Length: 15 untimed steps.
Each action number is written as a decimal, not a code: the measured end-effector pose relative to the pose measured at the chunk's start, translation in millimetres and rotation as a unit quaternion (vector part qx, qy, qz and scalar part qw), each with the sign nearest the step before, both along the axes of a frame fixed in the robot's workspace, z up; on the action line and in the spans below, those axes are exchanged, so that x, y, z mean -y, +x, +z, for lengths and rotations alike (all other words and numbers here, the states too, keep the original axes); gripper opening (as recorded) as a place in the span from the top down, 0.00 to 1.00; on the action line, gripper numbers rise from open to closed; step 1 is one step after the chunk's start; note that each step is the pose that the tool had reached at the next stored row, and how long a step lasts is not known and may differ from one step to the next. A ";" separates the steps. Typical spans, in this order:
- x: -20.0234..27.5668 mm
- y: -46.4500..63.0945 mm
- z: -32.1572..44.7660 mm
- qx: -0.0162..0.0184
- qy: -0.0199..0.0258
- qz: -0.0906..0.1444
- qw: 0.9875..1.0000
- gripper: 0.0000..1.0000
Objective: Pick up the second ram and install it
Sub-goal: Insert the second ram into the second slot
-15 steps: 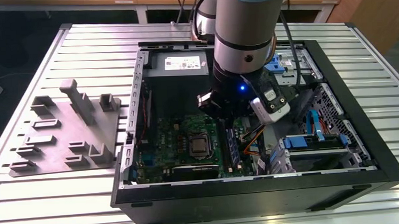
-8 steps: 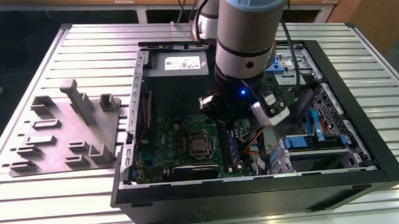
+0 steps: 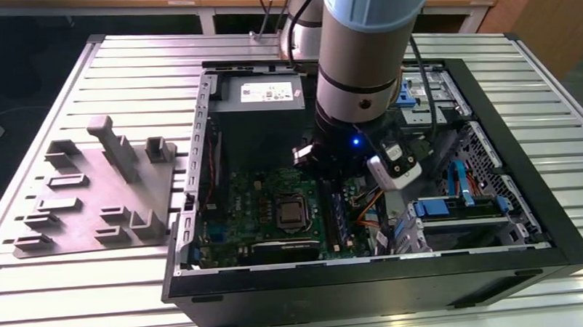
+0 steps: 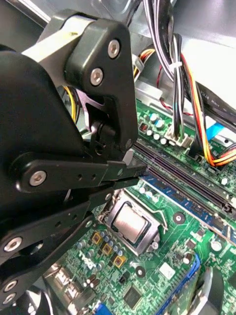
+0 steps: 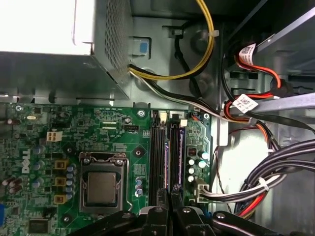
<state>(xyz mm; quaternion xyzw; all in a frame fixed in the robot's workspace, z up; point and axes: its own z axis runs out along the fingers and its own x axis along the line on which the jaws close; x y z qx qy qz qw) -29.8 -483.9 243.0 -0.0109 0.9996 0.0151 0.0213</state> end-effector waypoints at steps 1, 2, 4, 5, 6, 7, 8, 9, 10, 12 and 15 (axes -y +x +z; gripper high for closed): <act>-0.2 0.0 -1.0 0.000 0.000 0.000 1.000 0.87; -0.6 0.1 -1.8 0.000 0.001 0.000 1.000 0.87; -2.0 0.0 -3.0 0.000 0.001 0.000 1.000 0.87; -2.6 0.0 -3.5 0.000 0.001 0.000 1.000 0.87; -3.2 -0.4 -4.3 0.000 0.001 0.000 1.000 0.87; -3.8 -0.9 -4.9 0.000 0.001 0.000 1.000 0.87; -4.5 -1.3 -5.6 0.000 0.002 0.000 1.000 0.87; -5.2 -1.6 -6.5 0.000 0.002 0.000 1.000 0.87; -5.9 -2.0 -7.4 0.000 0.002 0.000 1.000 0.87; -7.2 -3.1 -9.3 0.000 0.003 0.000 1.000 0.87; -8.2 -5.0 -12.8 0.000 0.003 0.000 1.000 0.87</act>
